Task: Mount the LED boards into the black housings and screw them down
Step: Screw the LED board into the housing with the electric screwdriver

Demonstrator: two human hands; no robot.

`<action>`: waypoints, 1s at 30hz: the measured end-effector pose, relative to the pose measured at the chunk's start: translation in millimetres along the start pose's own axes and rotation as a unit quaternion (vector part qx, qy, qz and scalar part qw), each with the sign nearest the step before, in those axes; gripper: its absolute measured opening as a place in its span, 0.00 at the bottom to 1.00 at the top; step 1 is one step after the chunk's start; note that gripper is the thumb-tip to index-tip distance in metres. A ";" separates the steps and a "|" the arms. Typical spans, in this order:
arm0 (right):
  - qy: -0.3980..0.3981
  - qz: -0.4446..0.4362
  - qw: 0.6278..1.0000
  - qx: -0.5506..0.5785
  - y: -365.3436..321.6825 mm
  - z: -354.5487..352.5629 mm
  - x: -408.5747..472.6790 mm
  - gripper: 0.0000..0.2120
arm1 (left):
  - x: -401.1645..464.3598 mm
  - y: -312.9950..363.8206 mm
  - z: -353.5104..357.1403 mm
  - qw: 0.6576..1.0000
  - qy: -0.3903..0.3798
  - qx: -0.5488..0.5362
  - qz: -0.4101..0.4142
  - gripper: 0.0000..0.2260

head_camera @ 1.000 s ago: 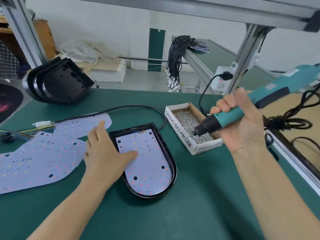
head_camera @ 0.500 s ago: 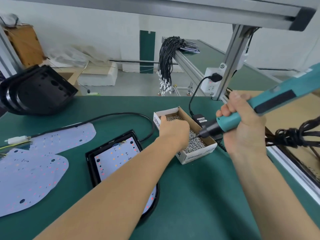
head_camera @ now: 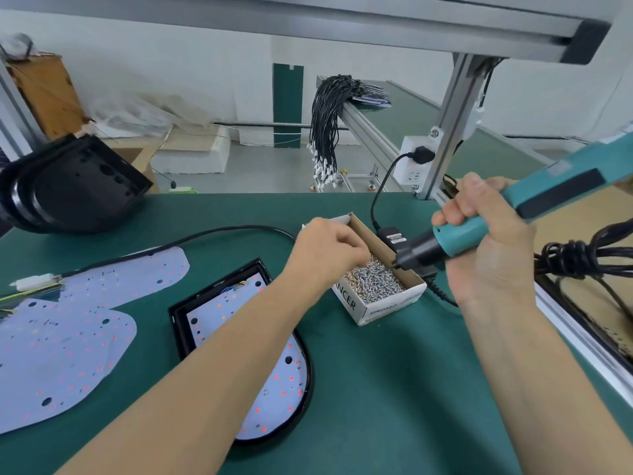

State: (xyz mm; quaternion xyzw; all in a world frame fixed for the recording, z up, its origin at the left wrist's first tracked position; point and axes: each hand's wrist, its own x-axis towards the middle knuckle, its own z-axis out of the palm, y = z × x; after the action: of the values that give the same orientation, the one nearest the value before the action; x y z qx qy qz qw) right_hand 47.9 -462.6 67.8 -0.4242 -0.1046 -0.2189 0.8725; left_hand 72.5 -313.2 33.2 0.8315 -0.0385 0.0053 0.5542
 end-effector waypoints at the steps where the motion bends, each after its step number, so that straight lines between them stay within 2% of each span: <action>1: -0.001 0.002 1.000 0.006 -1.2 3.1 -1.7 0.13 | -7.9 2.2 -8.3 0.996 -0.006 -0.089 -0.022 0.06; 3: -0.004 0.010 1.000 0.024 -3.2 10.2 -4.9 0.14 | -24.4 3.0 -23.4 0.964 -0.031 -0.254 -0.074 0.08; 6: -0.017 0.026 0.996 0.080 -4.5 24.7 -13.4 0.15 | -53.5 -1.6 -41.6 0.881 -0.062 -0.442 -0.154 0.10; 9: -0.050 0.045 0.992 0.110 0.4 43.6 -25.2 0.14 | -79.4 -9.2 -52.7 0.813 -0.030 -0.544 -0.206 0.05; 11: -0.069 0.054 0.990 0.112 5.7 55.8 -32.9 0.14 | -89.8 -13.9 -58.4 0.787 -0.012 -0.577 -0.219 0.01; 19: -0.106 0.064 0.985 0.123 17.9 85.1 -51.4 0.16 | -110.3 -25.5 -72.6 0.734 -0.002 -0.642 -0.221 0.10; 24: -0.105 0.059 0.986 0.117 19.8 91.9 -54.1 0.13 | -116.4 -29.8 -74.1 0.736 -0.027 -0.645 -0.204 0.02; 30: -0.109 0.061 0.985 0.115 22.3 93.0 -55.5 0.13 | -120.2 -30.1 -72.1 0.731 -0.048 -0.651 -0.200 0.02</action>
State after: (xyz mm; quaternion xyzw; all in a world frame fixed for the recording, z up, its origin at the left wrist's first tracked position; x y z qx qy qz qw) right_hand 9.7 -361.1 89.4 -0.3482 -0.1978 -0.1042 0.9104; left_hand -42.8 -228.2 27.1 0.2547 0.1078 -0.1723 0.9454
